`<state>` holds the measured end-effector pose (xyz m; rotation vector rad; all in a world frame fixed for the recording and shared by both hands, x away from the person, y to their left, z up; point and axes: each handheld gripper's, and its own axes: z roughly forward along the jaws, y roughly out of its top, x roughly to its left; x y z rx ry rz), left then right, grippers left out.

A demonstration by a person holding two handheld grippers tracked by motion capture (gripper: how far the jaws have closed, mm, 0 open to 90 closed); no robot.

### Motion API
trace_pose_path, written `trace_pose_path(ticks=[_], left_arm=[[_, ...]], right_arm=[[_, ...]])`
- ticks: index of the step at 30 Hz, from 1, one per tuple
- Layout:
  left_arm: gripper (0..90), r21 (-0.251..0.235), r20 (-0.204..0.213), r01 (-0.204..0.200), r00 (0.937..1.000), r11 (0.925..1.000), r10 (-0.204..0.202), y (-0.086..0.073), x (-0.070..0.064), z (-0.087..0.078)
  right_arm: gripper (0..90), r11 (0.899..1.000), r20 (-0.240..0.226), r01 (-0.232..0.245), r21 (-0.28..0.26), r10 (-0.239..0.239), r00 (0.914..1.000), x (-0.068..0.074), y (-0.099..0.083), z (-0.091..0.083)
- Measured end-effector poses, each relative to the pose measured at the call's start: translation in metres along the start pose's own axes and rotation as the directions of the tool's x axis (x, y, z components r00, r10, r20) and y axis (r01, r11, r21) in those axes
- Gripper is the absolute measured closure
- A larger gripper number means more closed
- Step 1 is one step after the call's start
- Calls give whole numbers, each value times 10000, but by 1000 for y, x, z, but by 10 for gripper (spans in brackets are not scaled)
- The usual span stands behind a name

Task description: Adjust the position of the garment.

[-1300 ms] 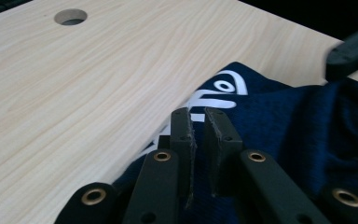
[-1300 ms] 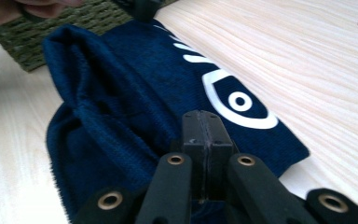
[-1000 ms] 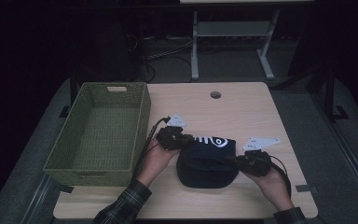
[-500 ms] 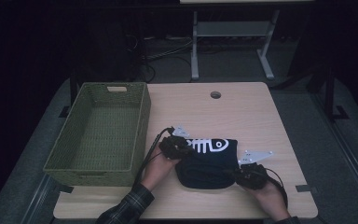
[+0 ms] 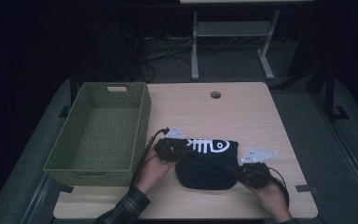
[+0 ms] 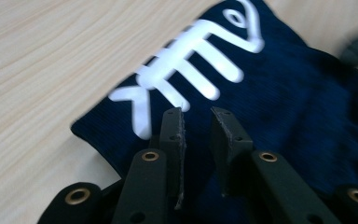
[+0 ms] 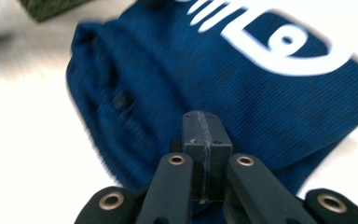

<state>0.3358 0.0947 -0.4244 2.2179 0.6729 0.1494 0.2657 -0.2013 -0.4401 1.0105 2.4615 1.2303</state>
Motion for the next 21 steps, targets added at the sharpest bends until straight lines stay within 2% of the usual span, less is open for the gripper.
trace_pose_path(ticks=[3, 5, 6, 7, 9, 11, 13, 15, 17, 21], left_arm=[[719, -112, 129, -110, 9999, 9999, 111, -8, -9, -6], [710, 10, 269, -130, 9996, 9999, 130, -14, -14, -6], [709, 117, 212, -226, 9995, 9997, 224, -17, -16, -5], [709, 242, 210, -305, 9993, 9992, 300, -20, -17, -4], [708, 248, 313, -118, 9994, 9996, 110, -24, -16, 0], [709, 336, 344, -144, 9993, 9993, 132, -25, -14, 2], [712, 461, 289, -118, 9995, 9989, 105, -27, -14, 5], [727, 714, 152, -278, 9995, 9971, 268, -28, -14, 8], [737, 742, 10, -395, 9992, 9965, 396, -28, -14, 10], [735, 942, -492, -574, 9968, 9939, 622, -26, -11, 10]], right_arm=[[898, 9995, 280, -71, -312, 80, 9996, -13, 11, 1], [899, 9988, 466, -218, -435, 238, 9986, -25, 16, 5], [899, 9986, 521, -276, -456, 300, 9982, -30, 18, 7], [899, 9984, 612, -390, -418, 415, 9973, -36, 20, 11], [899, 9981, 808, -569, -239, 587, 9950, -48, 21, 21], [899, 9965, 1001, -828, -74, 831, 9915, -59, 19, 33], [899, 9959, 1108, -895, 113, 877, 9900, -64, 17, 39], [900, 9943, 1453, -830, 674, 725, 9867, -67, 13, 48], [900, 9936, 1454, -935, 636, 835, 9858, -67, 12, 49], [900, 9937, 1598, -772, 812, 634, 9851, -62, 11, 47]])
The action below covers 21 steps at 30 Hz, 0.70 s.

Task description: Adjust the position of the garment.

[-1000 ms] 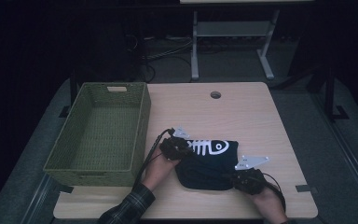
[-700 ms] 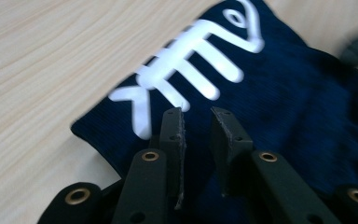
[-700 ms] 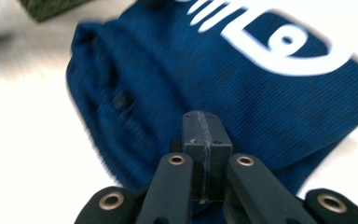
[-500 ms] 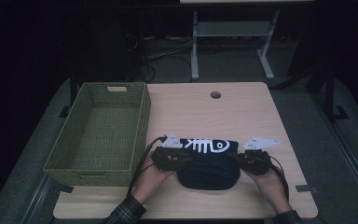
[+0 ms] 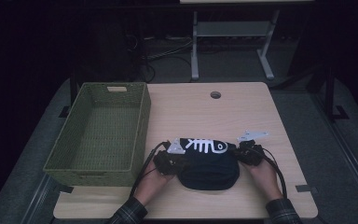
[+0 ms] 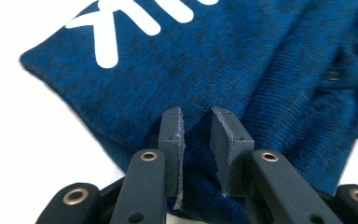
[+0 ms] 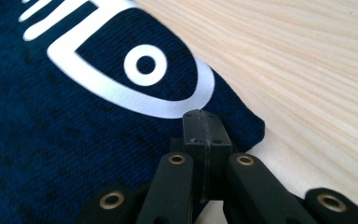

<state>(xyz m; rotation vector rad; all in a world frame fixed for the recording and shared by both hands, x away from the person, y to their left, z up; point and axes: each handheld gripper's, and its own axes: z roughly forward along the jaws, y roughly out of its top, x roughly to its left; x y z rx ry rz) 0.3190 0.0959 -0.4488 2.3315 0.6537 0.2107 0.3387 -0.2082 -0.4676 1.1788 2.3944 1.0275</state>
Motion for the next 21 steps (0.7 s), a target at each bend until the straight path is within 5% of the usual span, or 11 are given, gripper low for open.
trace_pose_path(ticks=[10, 21], left_arm=[[565, -632, 167, 993, 9950, 9930, -985, 4, 12, -12], [309, -1067, -182, 1638, 9859, 9807, -1666, 7, 21, -16]], right_arm=[[783, 9977, -103, 2, -672, -9, 9999, 4, -8, -28], [395, 9972, 933, -528, -534, 576, 9940, -8, -47, -54]])
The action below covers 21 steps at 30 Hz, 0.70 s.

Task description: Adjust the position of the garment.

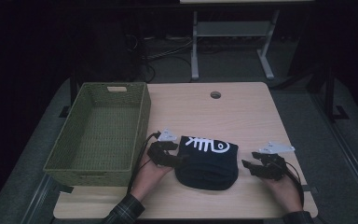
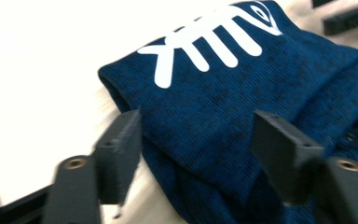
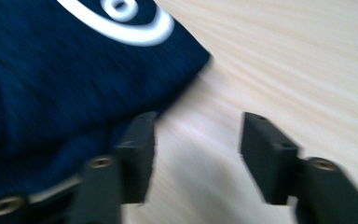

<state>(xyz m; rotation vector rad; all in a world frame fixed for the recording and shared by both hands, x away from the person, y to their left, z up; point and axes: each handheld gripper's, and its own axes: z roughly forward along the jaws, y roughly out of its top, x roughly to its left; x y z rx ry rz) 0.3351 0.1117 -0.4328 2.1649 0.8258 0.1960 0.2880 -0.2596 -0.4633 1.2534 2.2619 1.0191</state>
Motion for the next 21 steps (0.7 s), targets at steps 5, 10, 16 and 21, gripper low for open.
trace_pose_path(ticks=[5, 10, 16, 21], left_arm=[[210, -191, 2, 322, 9995, 9993, -322, -1, 3, 4], [179, -124, -26, 458, 9989, 9989, -459, -4, 7, 10], [156, 293, -60, 537, 9985, 9981, -536, -8, 10, 21], [145, 454, -29, 503, 9987, 9977, -502, -11, 10, 28]], right_arm=[[232, 9990, 465, -396, 204, 387, 9982, -10, -21, -6], [157, 9981, 673, -577, 227, 561, 9962, -13, -31, -8], [136, 9984, 670, -542, 173, 529, 9963, -15, -31, -7], [136, 9983, 665, -549, 171, 537, 9963, -15, -31, -7]])
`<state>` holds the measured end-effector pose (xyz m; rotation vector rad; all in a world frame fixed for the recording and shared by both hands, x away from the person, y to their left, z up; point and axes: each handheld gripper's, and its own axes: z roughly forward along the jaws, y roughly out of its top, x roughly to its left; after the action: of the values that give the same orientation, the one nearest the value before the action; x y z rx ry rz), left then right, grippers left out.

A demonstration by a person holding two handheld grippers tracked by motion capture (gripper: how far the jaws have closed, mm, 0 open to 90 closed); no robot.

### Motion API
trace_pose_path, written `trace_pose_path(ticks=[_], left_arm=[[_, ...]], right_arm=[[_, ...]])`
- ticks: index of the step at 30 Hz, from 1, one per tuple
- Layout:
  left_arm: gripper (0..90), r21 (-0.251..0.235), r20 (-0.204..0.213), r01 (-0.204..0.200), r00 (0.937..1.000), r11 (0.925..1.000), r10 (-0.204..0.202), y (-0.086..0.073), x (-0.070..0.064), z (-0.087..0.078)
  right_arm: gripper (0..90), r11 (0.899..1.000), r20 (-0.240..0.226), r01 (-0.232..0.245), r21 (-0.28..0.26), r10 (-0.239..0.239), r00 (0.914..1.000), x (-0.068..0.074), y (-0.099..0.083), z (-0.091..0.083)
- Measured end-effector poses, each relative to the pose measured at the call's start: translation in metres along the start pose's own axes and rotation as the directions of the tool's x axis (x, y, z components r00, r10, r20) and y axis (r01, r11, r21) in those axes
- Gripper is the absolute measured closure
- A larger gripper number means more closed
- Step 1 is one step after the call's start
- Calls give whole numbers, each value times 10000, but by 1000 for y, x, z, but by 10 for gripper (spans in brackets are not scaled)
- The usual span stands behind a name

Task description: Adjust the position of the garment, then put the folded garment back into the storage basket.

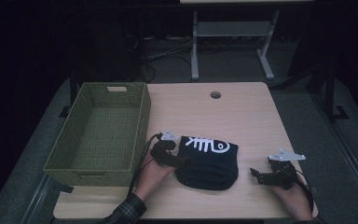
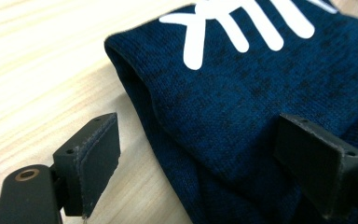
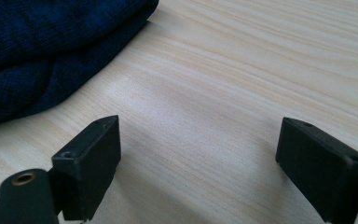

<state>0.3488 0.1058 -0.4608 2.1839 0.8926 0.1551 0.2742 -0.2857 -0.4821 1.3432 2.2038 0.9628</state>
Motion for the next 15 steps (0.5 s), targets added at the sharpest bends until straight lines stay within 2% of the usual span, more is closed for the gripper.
trace_pose_path(ticks=[2, 6, 9, 12, 15], left_arm=[[146, 105, -25, -121, 9999, 9999, 121, -1, -1, 2], [147, 198, 172, 65, 9998, 9998, -69, -4, 0, 6], [162, 198, 159, -50, 9999, 9998, 46, -5, -1, 6], [252, 261, 323, -215, 9993, 9994, 207, -5, -3, 5], [308, 236, 417, -134, 9991, 9996, 124, -4, -5, 5]], right_arm=[[136, 10000, 0, -7, 0, 7, 10000, 0, 0, 0], [136, 10000, -3, -5, 1, 5, 10000, 0, 0, 0], [136, 10000, -2, -5, 0, 5, 10000, 0, 0, 0], [136, 10000, -2, -7, 0, 7, 10000, 0, 0, 0], [136, 10000, 0, -13, 4, 13, 10000, 0, 0, 0]])
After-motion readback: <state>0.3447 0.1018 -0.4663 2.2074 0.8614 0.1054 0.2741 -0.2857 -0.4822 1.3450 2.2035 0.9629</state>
